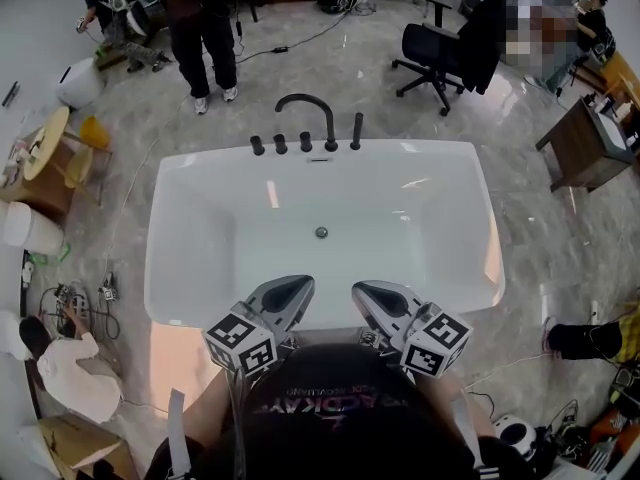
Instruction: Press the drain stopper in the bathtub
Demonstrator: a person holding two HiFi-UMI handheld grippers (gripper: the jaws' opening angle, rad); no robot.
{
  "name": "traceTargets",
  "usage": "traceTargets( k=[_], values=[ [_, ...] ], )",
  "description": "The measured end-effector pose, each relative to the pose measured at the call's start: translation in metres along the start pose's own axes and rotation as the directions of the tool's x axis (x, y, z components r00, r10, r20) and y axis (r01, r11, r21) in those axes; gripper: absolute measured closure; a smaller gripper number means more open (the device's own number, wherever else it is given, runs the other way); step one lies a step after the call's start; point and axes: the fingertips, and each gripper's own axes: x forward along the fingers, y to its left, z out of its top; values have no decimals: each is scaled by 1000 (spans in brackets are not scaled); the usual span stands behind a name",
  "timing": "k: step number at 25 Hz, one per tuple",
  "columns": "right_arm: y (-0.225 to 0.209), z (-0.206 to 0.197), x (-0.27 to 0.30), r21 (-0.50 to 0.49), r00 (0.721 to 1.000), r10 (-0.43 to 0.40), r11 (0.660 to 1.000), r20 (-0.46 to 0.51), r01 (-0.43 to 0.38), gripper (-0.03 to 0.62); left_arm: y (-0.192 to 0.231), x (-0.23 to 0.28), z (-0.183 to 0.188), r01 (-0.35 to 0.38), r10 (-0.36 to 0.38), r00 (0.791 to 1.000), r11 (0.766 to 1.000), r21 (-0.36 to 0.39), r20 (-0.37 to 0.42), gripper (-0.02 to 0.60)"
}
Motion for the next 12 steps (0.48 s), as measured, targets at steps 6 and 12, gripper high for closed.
traceTargets(
  k=[6,12],
  values=[
    [-1,1,4,3,1000,9,1000,-7,-9,579,3,0,2,-10,10,1000,1000,-2,3,572],
    [-1,-1,4,5,1000,11,1000,-9,-11,579,3,-2,-3,-19,19,999,1000,-3,-25,572]
  ],
)
